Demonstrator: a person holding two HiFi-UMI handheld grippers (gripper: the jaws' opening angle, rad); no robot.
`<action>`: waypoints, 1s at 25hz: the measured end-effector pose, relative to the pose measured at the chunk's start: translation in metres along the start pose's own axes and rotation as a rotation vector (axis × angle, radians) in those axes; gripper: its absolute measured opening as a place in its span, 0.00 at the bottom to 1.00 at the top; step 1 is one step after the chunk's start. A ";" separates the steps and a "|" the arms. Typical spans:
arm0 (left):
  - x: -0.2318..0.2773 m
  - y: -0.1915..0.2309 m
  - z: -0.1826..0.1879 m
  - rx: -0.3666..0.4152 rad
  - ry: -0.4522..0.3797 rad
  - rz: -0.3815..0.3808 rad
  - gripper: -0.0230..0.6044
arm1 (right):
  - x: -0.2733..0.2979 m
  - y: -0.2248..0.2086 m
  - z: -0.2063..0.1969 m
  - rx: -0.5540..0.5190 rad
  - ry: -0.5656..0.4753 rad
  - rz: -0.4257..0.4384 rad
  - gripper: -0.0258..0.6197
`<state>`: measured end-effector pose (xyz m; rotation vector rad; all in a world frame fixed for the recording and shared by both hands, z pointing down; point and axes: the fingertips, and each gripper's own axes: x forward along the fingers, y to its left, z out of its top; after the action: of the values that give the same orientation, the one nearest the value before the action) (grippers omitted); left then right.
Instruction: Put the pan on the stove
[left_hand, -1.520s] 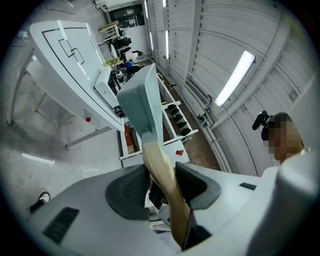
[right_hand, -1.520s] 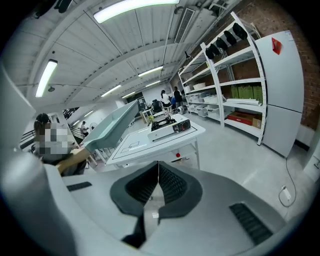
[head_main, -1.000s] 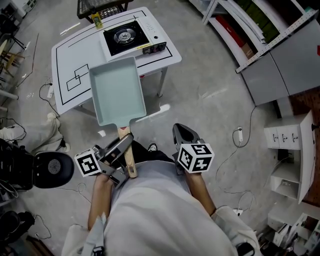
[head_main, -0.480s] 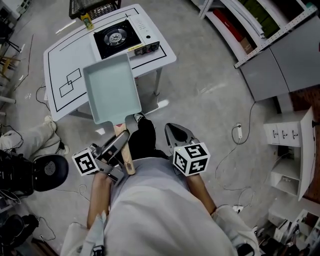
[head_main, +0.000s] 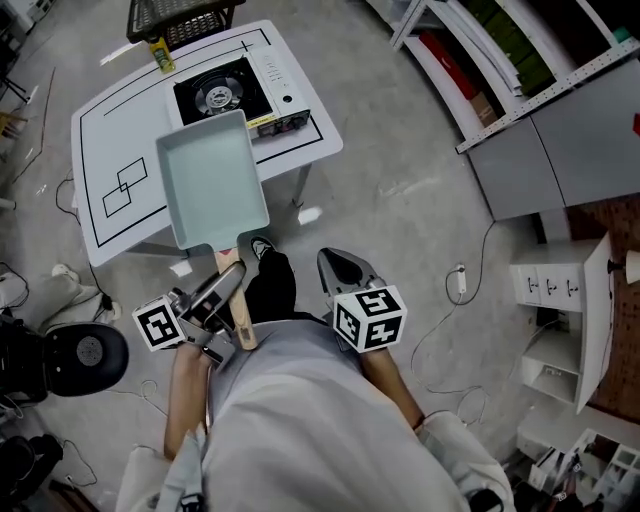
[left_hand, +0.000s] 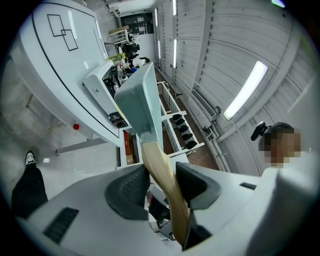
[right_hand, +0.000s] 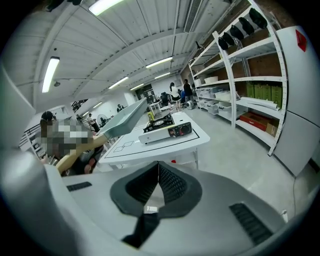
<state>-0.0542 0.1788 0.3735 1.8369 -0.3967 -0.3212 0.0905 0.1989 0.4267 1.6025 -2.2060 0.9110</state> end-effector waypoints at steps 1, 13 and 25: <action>0.003 0.001 0.005 0.001 -0.002 -0.002 0.30 | 0.004 -0.002 0.003 0.002 0.003 -0.002 0.06; 0.039 0.015 0.071 0.006 -0.010 0.004 0.30 | 0.072 -0.014 0.049 -0.004 0.060 0.013 0.06; 0.079 0.031 0.138 -0.013 -0.009 0.010 0.30 | 0.135 -0.030 0.105 -0.013 0.079 0.026 0.06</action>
<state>-0.0433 0.0175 0.3618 1.8203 -0.4094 -0.3250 0.0858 0.0254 0.4299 1.5088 -2.1795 0.9478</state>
